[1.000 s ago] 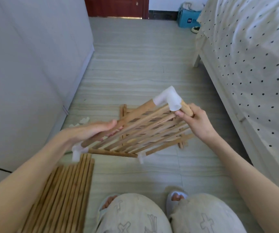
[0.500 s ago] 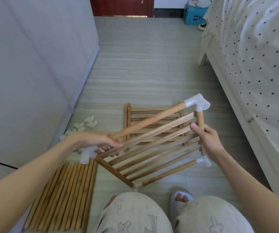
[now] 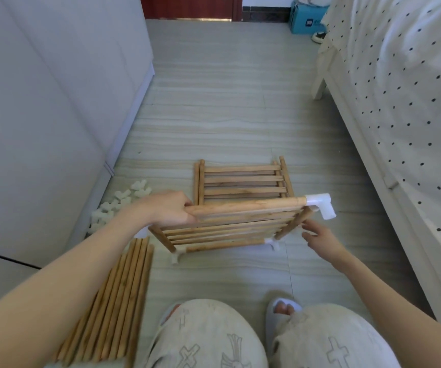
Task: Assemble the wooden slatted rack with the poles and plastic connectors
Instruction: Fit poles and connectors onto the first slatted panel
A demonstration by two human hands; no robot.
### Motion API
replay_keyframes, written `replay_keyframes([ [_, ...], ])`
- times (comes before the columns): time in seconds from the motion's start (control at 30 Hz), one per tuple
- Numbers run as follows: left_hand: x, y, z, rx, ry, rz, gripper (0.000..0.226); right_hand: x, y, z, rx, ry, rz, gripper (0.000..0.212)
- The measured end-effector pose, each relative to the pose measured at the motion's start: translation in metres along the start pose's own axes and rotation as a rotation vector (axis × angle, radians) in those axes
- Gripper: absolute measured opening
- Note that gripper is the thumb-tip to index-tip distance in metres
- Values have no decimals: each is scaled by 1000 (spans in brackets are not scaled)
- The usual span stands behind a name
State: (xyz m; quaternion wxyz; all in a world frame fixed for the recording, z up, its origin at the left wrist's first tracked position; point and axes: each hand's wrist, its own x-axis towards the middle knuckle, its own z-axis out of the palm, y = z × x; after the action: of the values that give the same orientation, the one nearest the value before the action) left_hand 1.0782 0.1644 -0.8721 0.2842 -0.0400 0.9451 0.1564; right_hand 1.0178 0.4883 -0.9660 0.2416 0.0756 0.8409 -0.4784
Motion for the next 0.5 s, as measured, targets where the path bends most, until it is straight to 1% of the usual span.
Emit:
replay_keyframes([
  [0.07,-2,3,0,19,17,1,18,-8,1,-14,209,63,46,32],
  [0.13,-2,4,-1,16,21,-8,20,-14,-9,-30,417,171,23,31],
  [0.17,-2,4,-1,20,22,-14,22,-17,-19,-37,442,225,-23,31],
  [0.2,-2,4,-2,24,22,-17,25,-20,-31,-43,415,285,-89,32],
  [0.23,-2,3,-2,25,22,-17,27,-22,-44,-46,329,349,-169,31],
  [0.3,-3,3,-1,24,21,-12,28,-29,-72,-47,30,447,-366,32],
  [0.33,-4,4,-1,23,21,-9,26,-32,-84,-44,-137,461,-480,34],
  [0.37,-5,4,0,22,23,-8,24,-34,-95,-41,-309,427,-584,36],
  [0.4,-6,5,1,26,25,-6,21,-35,-105,-35,-487,343,-651,39],
  [0.43,-8,6,1,34,27,-1,20,-34,-111,-28,-668,223,-650,42],
  [0.5,-9,5,3,51,39,10,22,-30,-120,-17,-946,-35,-518,47],
])
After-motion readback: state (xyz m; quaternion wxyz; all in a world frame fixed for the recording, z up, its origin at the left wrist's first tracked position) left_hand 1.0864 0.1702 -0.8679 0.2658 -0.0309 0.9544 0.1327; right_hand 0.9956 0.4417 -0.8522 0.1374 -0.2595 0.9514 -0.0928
